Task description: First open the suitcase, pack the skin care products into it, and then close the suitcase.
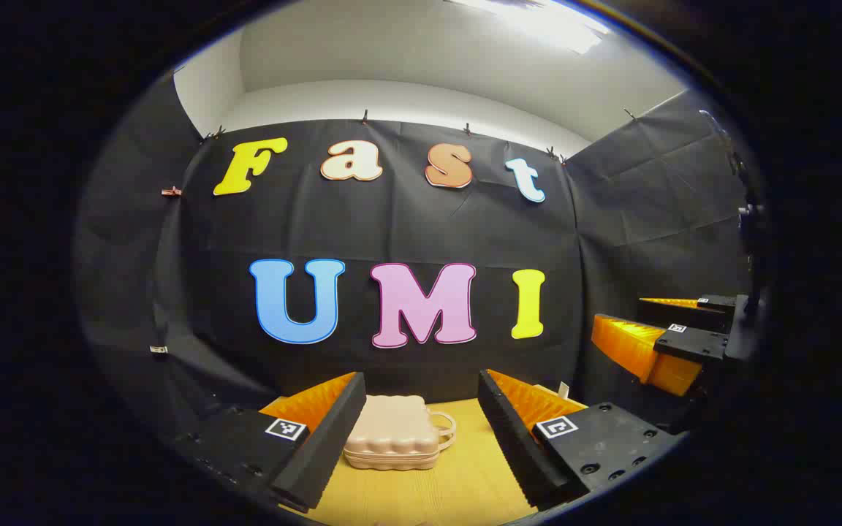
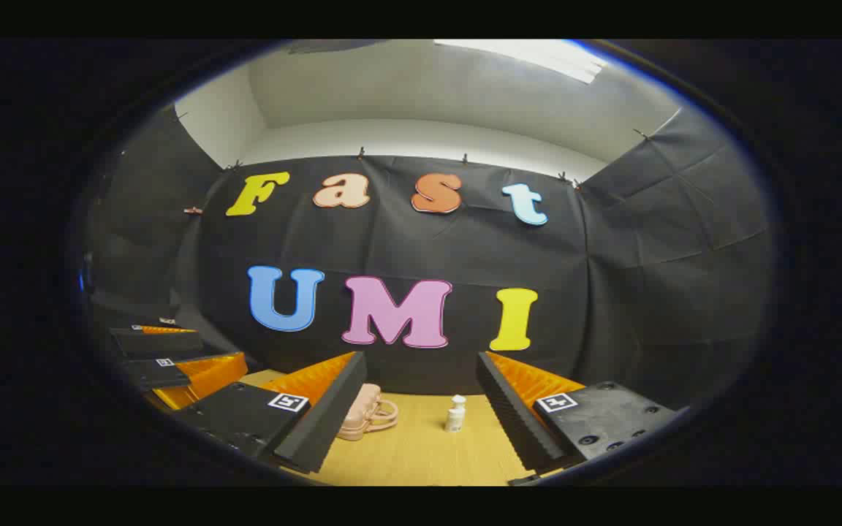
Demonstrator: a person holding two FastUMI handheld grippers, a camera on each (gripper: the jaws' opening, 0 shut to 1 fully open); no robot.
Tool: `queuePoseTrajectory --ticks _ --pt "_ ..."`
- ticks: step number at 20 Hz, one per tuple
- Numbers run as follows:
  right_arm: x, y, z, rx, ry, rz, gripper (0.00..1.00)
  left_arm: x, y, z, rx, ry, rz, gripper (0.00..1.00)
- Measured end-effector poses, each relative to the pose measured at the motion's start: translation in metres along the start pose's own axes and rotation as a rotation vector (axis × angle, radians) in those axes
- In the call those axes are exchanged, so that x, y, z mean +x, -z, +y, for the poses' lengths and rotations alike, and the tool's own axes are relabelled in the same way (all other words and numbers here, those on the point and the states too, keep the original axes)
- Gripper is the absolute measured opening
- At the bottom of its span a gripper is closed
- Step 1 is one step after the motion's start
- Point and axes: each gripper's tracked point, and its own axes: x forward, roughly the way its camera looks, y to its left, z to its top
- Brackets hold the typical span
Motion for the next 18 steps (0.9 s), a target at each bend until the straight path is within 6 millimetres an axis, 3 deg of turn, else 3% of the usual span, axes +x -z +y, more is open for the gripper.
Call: queuePoseTrajectory --ticks 7,18 --pt "0.001 -0.002 -0.011 0.001 0.020 -0.007 0.96 0.004 -0.001 -0.001 0.000 -0.004 -0.002 0.98" --pt "0.021 0.002 -0.026 -0.009 0.046 0.000 0.97 0.033 0.020 0.003 -0.041 -0.010 0.060 0.98"
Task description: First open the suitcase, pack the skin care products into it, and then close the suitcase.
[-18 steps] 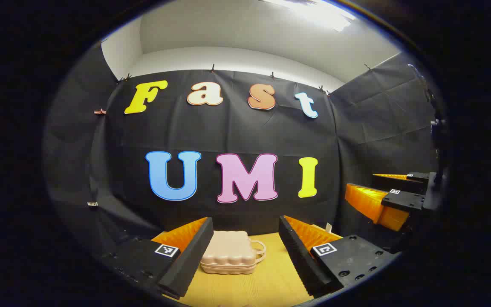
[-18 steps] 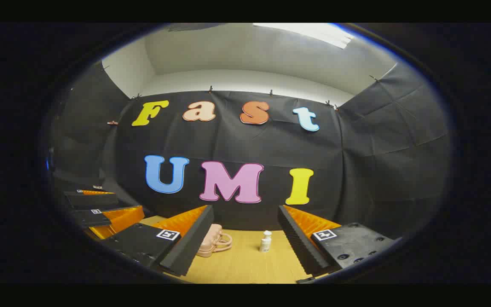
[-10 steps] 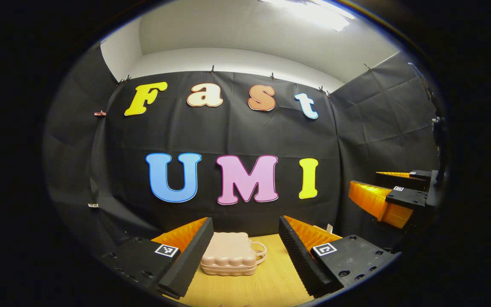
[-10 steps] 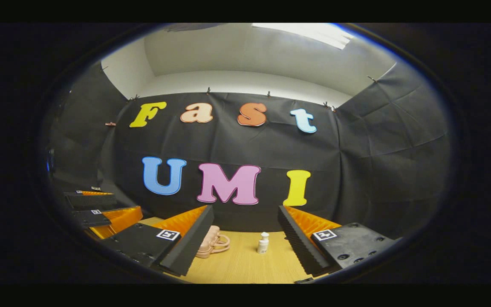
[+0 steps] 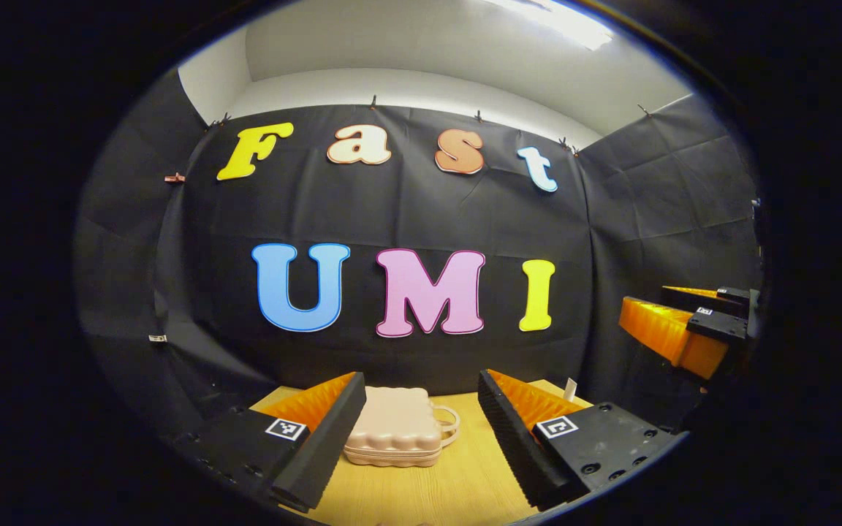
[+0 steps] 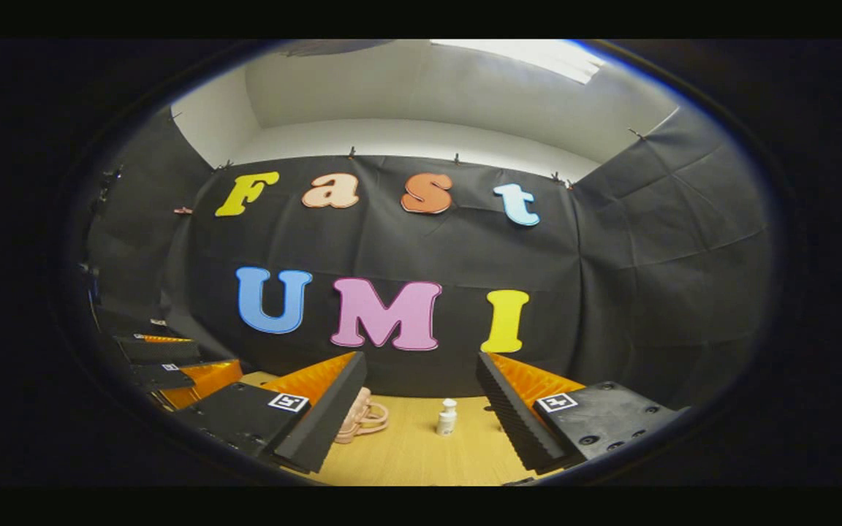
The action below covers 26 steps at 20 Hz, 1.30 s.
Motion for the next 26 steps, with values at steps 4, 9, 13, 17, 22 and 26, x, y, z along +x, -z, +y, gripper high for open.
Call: queuePoseTrajectory --ticks 4,9,13,17,22,26 --pt "0.012 0.006 -0.011 -0.008 0.014 0.016 0.97 0.026 0.008 -0.009 0.020 0.035 0.009 0.98" --pt "0.041 0.024 -0.026 -0.015 0.022 0.046 0.97 0.081 0.024 -0.033 0.039 0.070 0.050 0.98" --pt "0.074 0.036 -0.049 -0.031 0.032 0.043 0.97 0.144 0.046 -0.059 0.064 0.098 0.082 0.98" --pt "0.117 0.060 -0.075 -0.052 0.025 0.054 0.97 0.214 0.097 -0.082 0.061 0.105 0.160 0.98" --pt "0.169 0.106 -0.113 -0.053 0.029 0.106 0.97 0.297 0.182 -0.105 0.073 0.100 0.300 0.98" --pt "0.192 0.154 -0.140 -0.081 0.027 0.188 0.97 0.345 0.251 -0.116 0.035 0.102 0.426 0.99"
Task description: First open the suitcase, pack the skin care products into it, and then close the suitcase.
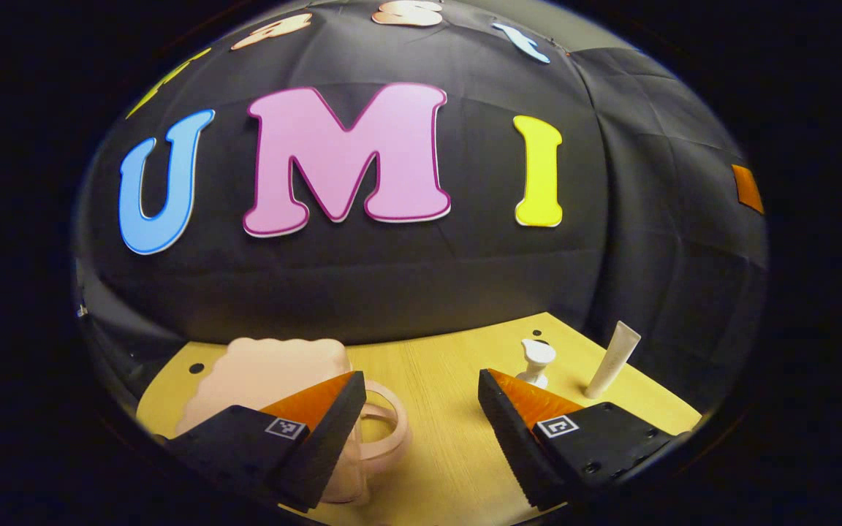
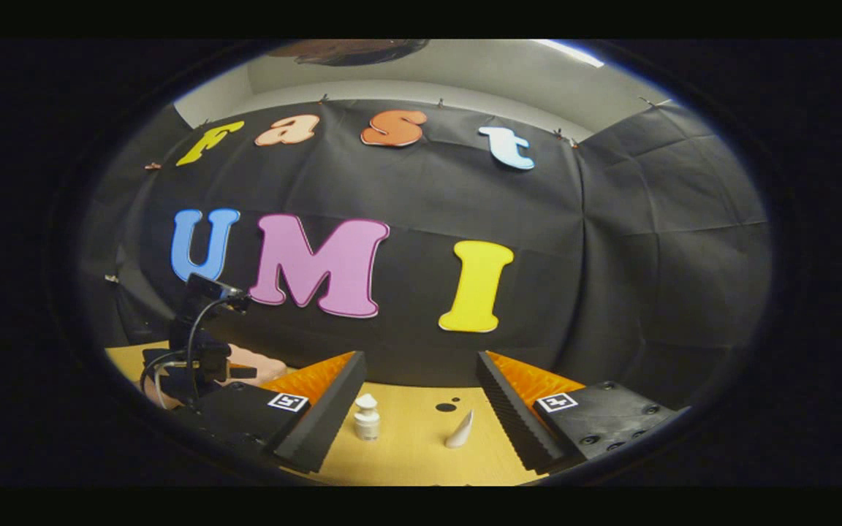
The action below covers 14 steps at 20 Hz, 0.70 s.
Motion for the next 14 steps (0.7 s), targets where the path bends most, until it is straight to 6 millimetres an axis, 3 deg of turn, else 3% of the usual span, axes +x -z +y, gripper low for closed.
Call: queuePoseTrajectory --ticks 5,8,9,14 --pt "0.031 0.035 -0.016 0.007 -0.002 0.070 0.97 0.061 0.059 0.006 -0.025 -0.053 0.177 0.98" --pt "0.045 0.050 -0.026 0.016 0.005 0.115 0.97 0.083 0.082 0.009 -0.063 -0.085 0.254 0.97" --pt "0.048 0.053 -0.029 0.024 0.009 0.123 0.97 0.086 0.088 0.009 -0.064 -0.097 0.276 0.92" --pt "0.058 0.064 -0.035 0.037 0.018 0.131 0.97 0.112 0.119 0.018 0.039 -0.170 0.418 0.85"
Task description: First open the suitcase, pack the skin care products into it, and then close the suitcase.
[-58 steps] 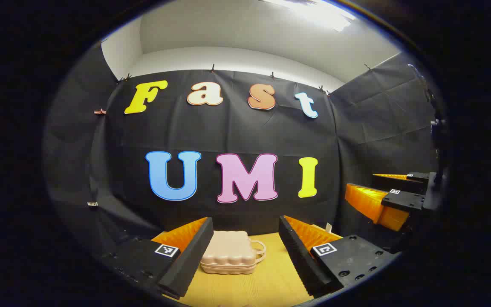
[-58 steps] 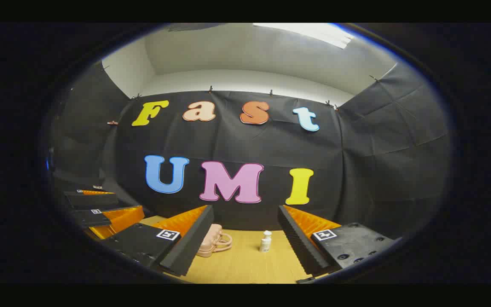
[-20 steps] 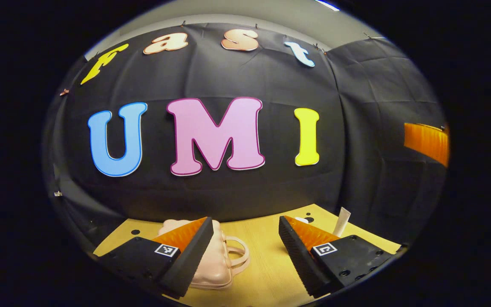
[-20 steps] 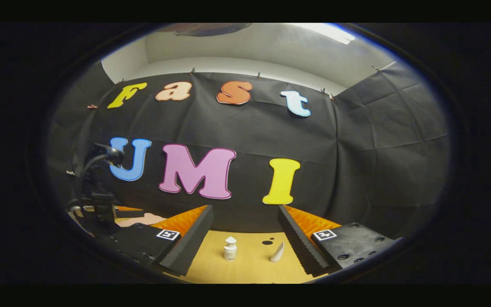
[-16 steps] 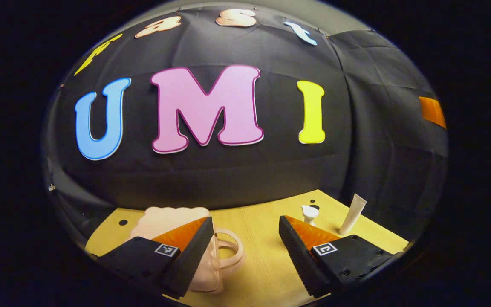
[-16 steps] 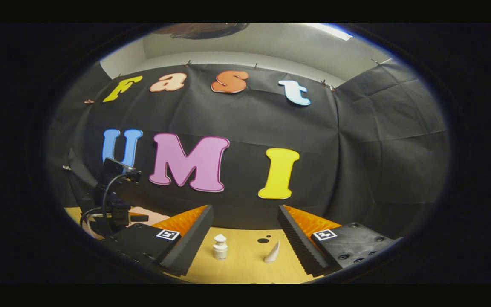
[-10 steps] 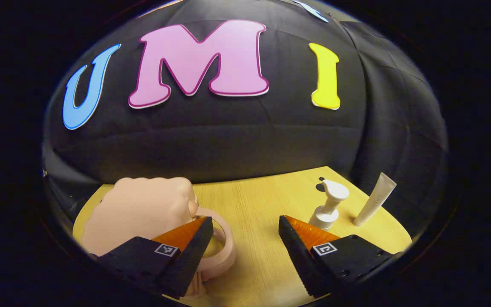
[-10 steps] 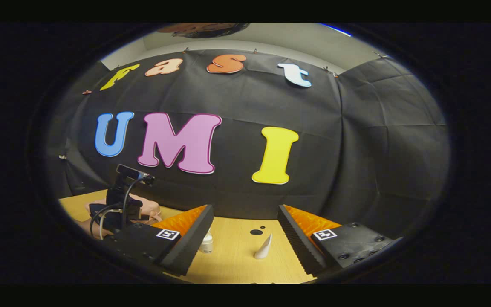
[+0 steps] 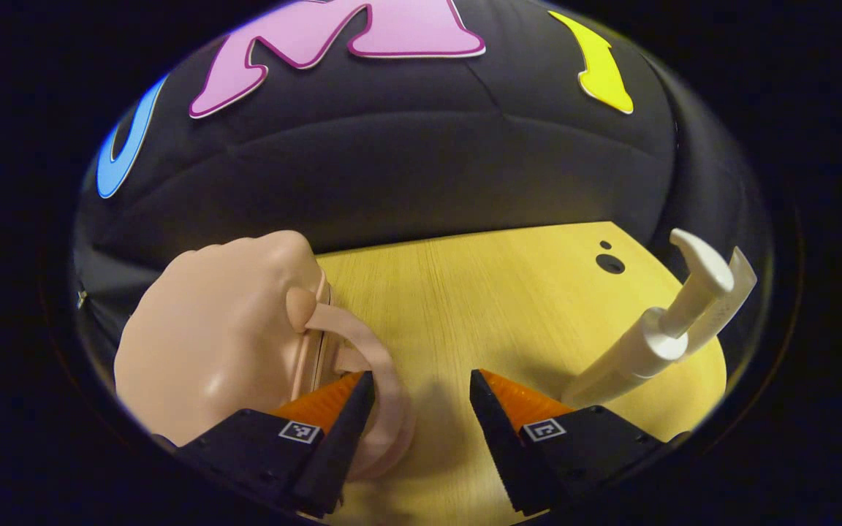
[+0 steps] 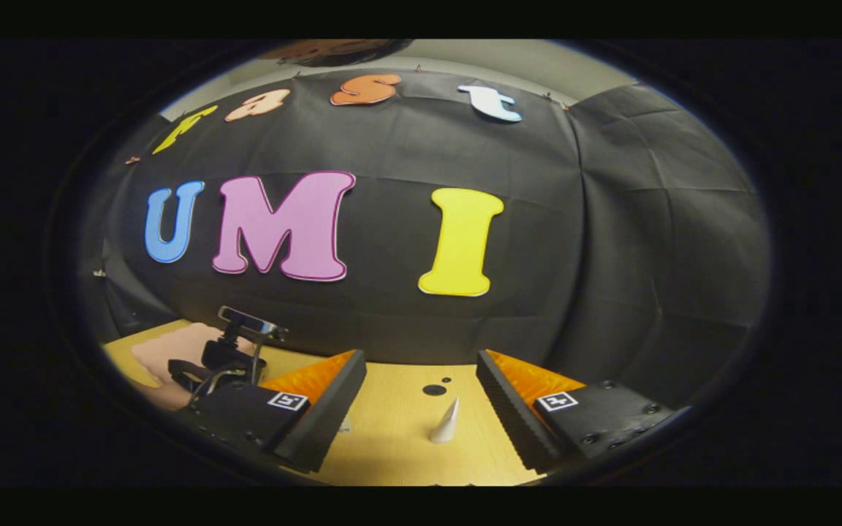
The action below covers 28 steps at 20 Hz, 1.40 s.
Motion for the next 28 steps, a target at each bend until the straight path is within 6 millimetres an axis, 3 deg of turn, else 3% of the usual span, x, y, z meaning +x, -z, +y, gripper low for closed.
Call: queuePoseTrajectory --ticks 1,4,5,8,12,15,16,17,22,28 --pt "0.003 0.002 0.001 -0.002 -0.001 0.005 0.97 0.006 0.004 0.004 0.013 -0.025 0.025 0.76" --pt "0.005 0.005 -0.001 0.012 -0.001 0.017 0.97 0.018 0.013 0.020 0.010 -0.077 0.077 0.61" --pt "0.005 0.007 -0.001 0.015 -0.004 0.021 0.97 0.011 0.009 0.015 -0.025 -0.054 0.080 0.40" --pt "0.003 0.011 0.006 0.005 -0.018 0.033 0.97 0.007 -0.003 0.016 -0.088 0.004 0.048 0.22" --pt "-0.006 -0.003 0.013 -0.010 -0.005 0.000 0.97 -0.006 -0.019 0.022 -0.130 0.042 0.007 0.16" --pt "-0.014 -0.009 0.028 -0.017 -0.026 -0.015 0.97 -0.041 -0.051 0.025 -0.241 0.125 -0.034 0.13" --pt "-0.015 -0.010 0.034 -0.023 -0.034 -0.017 0.97 -0.052 -0.062 0.030 -0.265 0.142 -0.041 0.17" --pt "-0.015 -0.014 0.040 -0.023 -0.041 -0.022 0.97 -0.061 -0.071 0.038 -0.279 0.151 -0.057 0.13" --pt "-0.026 -0.033 0.069 -0.009 -0.073 -0.063 0.97 -0.115 -0.114 0.091 -0.294 0.180 -0.076 0.13" --pt "-0.035 -0.042 0.092 0.002 -0.091 -0.077 0.97 -0.166 -0.148 0.208 -0.249 0.129 -0.081 0.13"
